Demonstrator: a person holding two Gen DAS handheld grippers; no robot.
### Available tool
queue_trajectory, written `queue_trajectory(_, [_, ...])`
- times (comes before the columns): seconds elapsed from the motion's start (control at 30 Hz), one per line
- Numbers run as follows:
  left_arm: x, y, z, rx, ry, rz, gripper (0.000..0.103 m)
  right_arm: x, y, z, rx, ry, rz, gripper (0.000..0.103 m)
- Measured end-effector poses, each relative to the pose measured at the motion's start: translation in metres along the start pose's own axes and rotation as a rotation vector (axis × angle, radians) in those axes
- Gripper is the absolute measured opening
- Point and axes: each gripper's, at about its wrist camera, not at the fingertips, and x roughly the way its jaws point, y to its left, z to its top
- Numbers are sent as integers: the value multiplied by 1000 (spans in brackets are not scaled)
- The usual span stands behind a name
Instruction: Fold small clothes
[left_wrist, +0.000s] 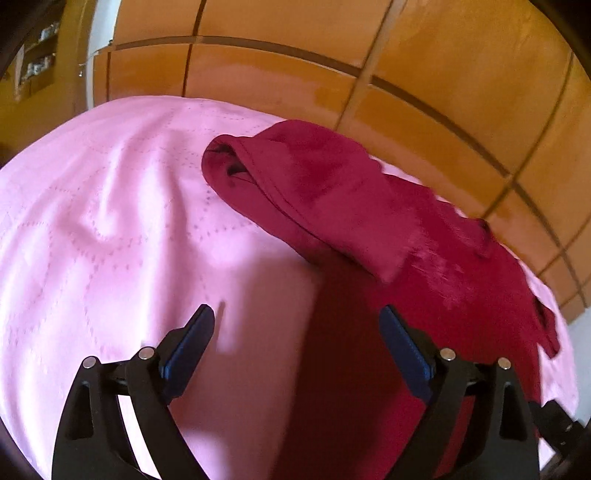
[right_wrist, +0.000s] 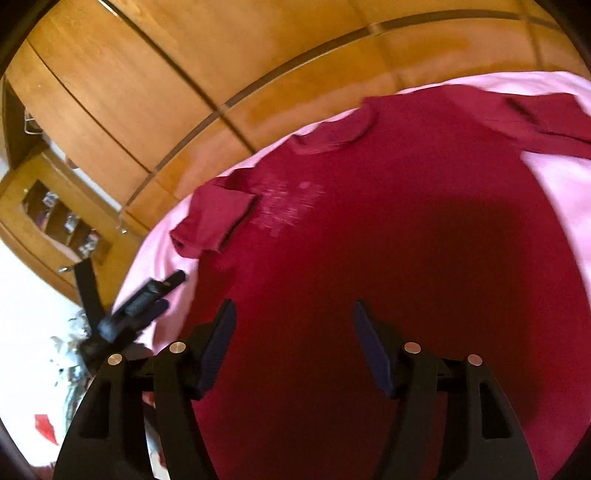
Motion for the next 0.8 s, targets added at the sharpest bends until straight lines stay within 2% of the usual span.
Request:
queue_trajectory(0.13, [28,4,-1,8,53,43,93,52,19,32,-34,55,40,65])
queue_trajectory(0.27, [31,-1,-3,42,33,64,96,94,29,63,-45,86,59,65])
queue_trajectory(0.37, [33,-2,-3,46,27,65,97,128,36,84,-27,100,80,65])
queue_trajectory(0.5, [34,0,-5,34,15,42,99,169,37,95,25,150,79,65])
queue_trajectory(0.57, [34,0,-4,32,12,34,100,182,40,98,43,140,79,65])
queue_trajectory(0.6, [33,0,-4,31,11,31,100,185,42,100,39,128,81,62])
queue_trajectory(0.63, [33,0,-4,31,10,30,100,187,45,101,33,124,91,36])
queue_trajectory(0.67, [34,-1,-4,31,10,29,100,192,49,103,25,142,122,15])
queue_trajectory(0.73, [34,0,-4,27,9,21,100,198,54,105,14,177,139,9])
queue_trajectory(0.8, [32,1,-5,23,7,14,100,190,60,107,-22,162,146,8])
